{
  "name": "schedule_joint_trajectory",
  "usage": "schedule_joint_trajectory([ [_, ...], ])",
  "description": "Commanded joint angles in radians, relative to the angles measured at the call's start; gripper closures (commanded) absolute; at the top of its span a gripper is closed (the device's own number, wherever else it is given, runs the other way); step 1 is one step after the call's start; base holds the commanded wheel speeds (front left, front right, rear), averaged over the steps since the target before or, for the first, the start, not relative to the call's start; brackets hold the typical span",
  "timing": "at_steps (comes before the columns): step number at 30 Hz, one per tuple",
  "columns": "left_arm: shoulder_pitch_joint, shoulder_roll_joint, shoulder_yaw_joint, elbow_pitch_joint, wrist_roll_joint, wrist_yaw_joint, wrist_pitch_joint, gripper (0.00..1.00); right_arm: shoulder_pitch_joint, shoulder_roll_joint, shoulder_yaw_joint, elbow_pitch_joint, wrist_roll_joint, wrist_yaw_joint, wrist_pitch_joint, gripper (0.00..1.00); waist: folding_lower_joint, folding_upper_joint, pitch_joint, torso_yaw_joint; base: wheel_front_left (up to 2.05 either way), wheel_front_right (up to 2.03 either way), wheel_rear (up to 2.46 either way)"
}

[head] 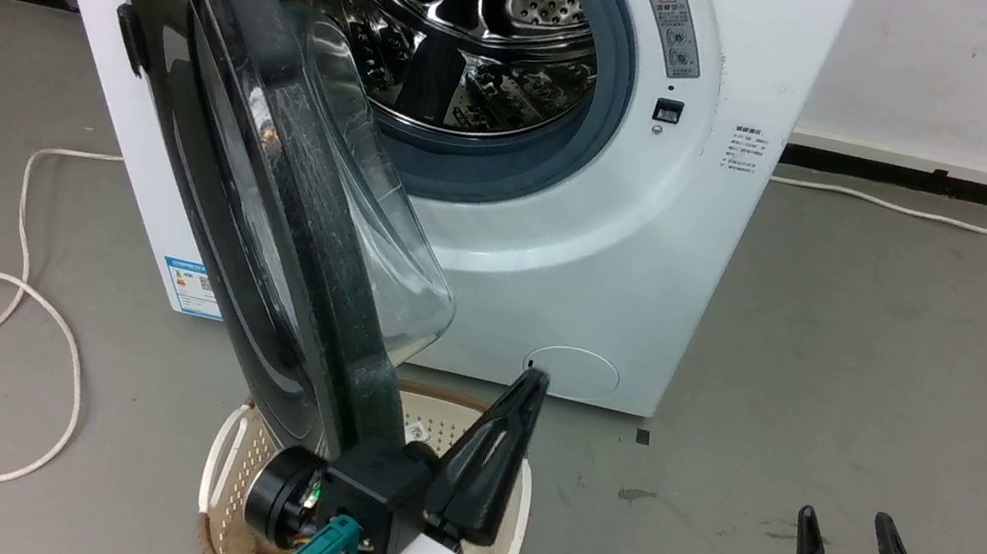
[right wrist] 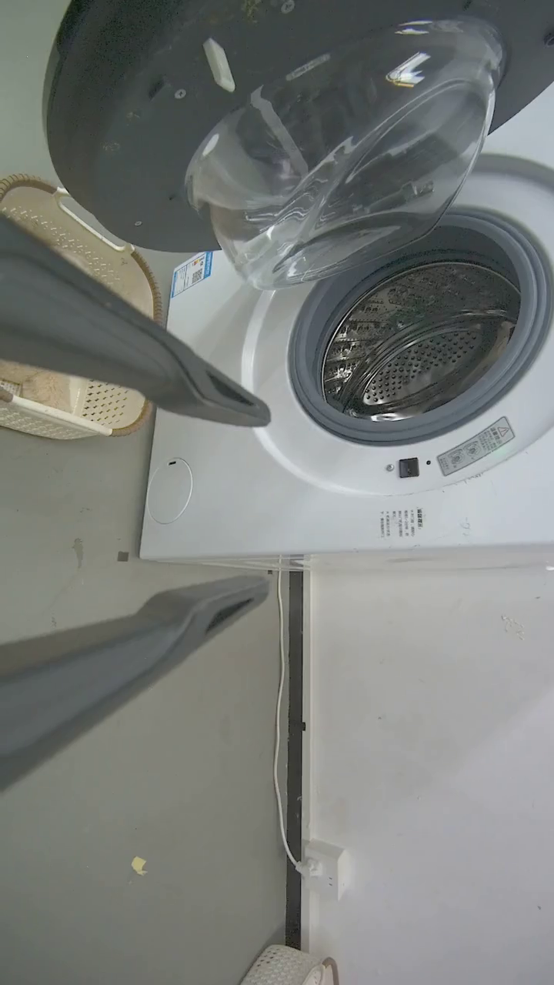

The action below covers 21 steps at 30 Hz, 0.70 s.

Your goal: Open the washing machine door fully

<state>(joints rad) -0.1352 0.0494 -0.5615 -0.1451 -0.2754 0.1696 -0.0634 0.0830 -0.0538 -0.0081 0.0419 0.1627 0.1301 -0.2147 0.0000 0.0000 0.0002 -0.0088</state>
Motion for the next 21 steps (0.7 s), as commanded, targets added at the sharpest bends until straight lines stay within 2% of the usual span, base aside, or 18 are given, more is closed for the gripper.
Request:
schedule_joint_trajectory([
  [1, 0.012, 0.002, 0.007, 0.021, -0.002, 0.008, -0.012, 1.0, -0.013, 0.004, -0.003, 0.001, -0.001, 0.001, -0.008, 0.0, 0.0, 0.0, 0.007, 0.001, 0.0, 0.0, 0.0],
  [12, 0.009, 0.018, 0.047, 0.202, -0.035, 0.018, -0.035, 1.0, -0.03, 0.004, -0.021, 0.009, 0.01, 0.001, -0.019, 0.0, 0.0, 0.0, 0.033, 0.037, 0.0, 0.0, 0.0],
  [21, 0.022, 0.038, 0.063, 0.253, -0.056, 0.014, -0.048, 1.0, -0.025, 0.004, -0.019, 0.016, 0.017, 0.001, -0.024, 0.0, 0.0, 0.0, 0.033, 0.134, 0.0, 0.0, 0.0],
])
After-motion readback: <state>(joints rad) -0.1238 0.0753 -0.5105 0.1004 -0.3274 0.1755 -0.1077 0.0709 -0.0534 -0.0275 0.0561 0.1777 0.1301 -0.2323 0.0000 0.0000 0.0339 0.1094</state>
